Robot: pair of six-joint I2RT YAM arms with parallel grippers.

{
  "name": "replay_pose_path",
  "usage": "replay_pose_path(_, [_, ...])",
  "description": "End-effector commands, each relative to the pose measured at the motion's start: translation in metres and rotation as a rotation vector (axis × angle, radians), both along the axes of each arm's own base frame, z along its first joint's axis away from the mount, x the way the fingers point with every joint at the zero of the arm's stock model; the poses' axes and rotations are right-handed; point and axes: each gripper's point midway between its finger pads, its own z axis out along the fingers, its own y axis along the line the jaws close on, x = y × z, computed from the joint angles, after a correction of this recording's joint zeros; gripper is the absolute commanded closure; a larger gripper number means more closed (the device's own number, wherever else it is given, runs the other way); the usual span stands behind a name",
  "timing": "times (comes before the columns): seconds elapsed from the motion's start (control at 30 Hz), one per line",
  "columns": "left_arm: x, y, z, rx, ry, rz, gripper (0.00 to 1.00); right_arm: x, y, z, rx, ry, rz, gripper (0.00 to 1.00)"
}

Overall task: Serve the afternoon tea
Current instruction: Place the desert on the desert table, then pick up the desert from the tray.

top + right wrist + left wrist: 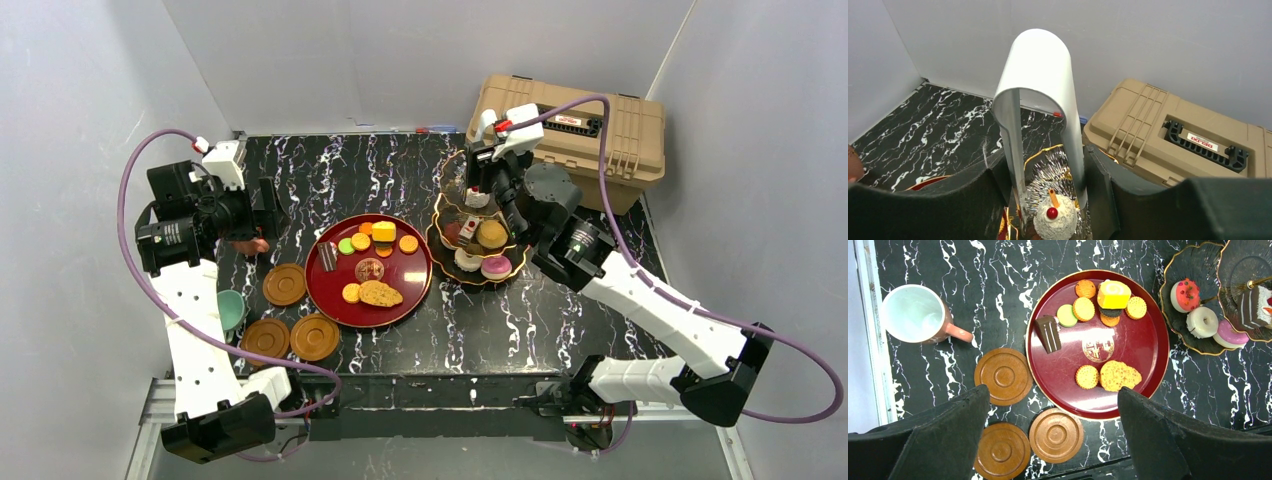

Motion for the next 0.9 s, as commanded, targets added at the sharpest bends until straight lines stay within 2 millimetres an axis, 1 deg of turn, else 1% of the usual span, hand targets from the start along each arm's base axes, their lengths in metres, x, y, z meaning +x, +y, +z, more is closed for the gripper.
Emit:
replay_pose_path(0.0, [-0.006,-0.004,0.011,-0.007,-0.023,-0.010,0.02,-0.010,-0.012,0.043,0.114,-0.078,0.013,0.40])
replay_pose_path(0.07, [-0.006,-0.003,0.012,-0.004,-0.026,-0.010,0.02,-0.012,-0.014,0.046,0.120,-0.082,0.013,0.41])
replay_pose_path(0.2, [-0.006,-0.004,0.011,-0.006,-0.022,-0.011,0.02,-0.016,-0.017,0.055,0.136,-0.097,0.023,0.46])
replay_pose_path(0.37, [-0.005,-0.004,0.011,-0.010,-0.022,-0.010,0.02,-0.022,-0.023,0.070,0.143,-0.107,0.034,0.46])
replay_pose_path(0.53, [-0.005,-0.004,0.013,-0.010,-0.027,-0.011,0.02,-0.031,-0.032,0.089,0.147,-0.129,0.043,0.48])
replay_pose_path(0.63, [-0.005,-0.005,0.013,-0.013,-0.026,-0.012,0.02,-0.037,-0.034,0.102,0.151,-0.144,0.070,0.53])
replay_pose_path(0.67, [-0.004,-0.005,0.014,-0.015,-0.026,-0.012,0.02,-0.039,-0.033,0.108,0.157,-0.152,0.083,0.55])
replay_pose_path(0.77, [-0.004,-0.005,0.013,-0.019,-0.020,-0.012,0.02,-0.040,-0.023,0.104,0.132,-0.125,0.126,0.62])
replay_pose_path(0.87, [-0.003,-0.005,0.012,-0.024,-0.014,-0.010,0.03,-0.042,-0.010,0.105,0.135,-0.122,0.187,0.69])
